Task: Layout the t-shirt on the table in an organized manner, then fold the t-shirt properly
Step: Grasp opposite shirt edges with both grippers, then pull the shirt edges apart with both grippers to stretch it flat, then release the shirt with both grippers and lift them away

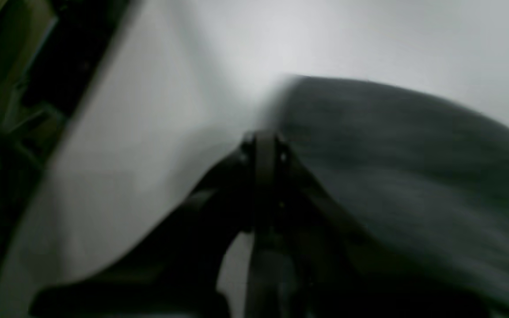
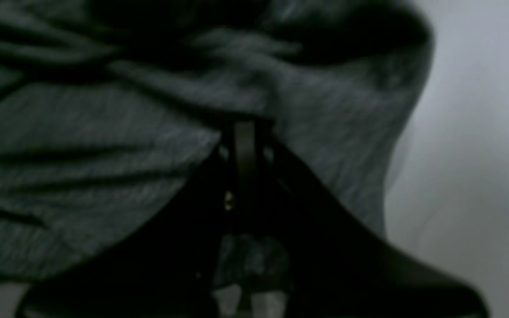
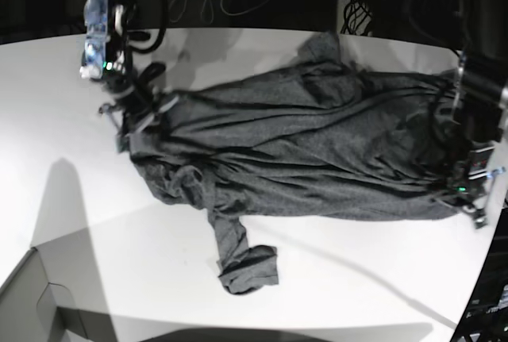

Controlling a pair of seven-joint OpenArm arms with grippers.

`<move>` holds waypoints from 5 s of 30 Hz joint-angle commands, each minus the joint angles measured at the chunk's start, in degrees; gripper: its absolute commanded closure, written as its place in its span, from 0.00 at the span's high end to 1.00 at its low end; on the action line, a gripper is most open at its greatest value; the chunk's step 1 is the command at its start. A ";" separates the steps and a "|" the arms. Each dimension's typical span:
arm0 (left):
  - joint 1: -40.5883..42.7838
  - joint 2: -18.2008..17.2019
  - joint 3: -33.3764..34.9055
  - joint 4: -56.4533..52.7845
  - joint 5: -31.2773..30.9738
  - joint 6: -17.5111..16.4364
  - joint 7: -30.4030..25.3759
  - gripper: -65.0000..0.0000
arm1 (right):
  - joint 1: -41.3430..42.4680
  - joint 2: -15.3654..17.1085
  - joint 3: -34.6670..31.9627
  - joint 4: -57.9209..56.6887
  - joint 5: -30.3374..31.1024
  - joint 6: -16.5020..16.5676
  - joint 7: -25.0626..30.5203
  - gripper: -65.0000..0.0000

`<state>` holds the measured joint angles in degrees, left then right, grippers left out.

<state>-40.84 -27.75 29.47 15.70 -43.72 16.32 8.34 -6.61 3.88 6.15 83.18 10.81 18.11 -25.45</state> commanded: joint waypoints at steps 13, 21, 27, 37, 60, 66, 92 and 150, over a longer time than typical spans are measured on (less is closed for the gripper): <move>-0.61 -4.21 -12.99 14.14 0.25 0.52 6.04 0.00 | -0.82 6.36 7.25 6.10 -1.01 0.13 -6.86 0.00; 8.71 0.19 -27.67 35.77 0.34 0.78 19.13 0.00 | -2.75 6.63 8.57 19.72 -0.83 0.13 -9.14 0.00; 18.64 4.06 -33.39 44.03 0.60 0.69 21.77 0.00 | 6.04 6.63 4.00 14.80 -0.92 0.22 -11.34 0.00; 21.19 4.58 -33.65 38.49 0.69 0.61 19.57 0.00 | 21.69 7.51 -6.64 -8.85 -1.01 0.22 -11.60 0.00; 23.39 0.71 -33.91 37.97 0.16 0.61 13.51 0.00 | 46.66 9.35 -17.27 -51.66 -0.92 -6.81 23.65 0.00; 25.15 1.51 -39.19 45.09 0.16 0.69 13.60 0.00 | 33.12 13.22 -14.02 -24.32 -0.74 -6.90 14.95 0.00; 37.81 14.87 -58.18 59.42 0.69 0.61 35.40 0.00 | 14.57 11.11 -4.35 -12.01 -1.01 -6.55 -0.97 0.00; 43.96 14.08 -62.31 54.85 0.60 0.52 37.86 0.00 | -10.22 6.54 -14.28 18.05 -1.09 -1.01 -1.05 0.00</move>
<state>2.61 -13.87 -33.34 71.99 -47.57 13.43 43.38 -17.39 10.15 -8.34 100.33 9.41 17.12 -27.73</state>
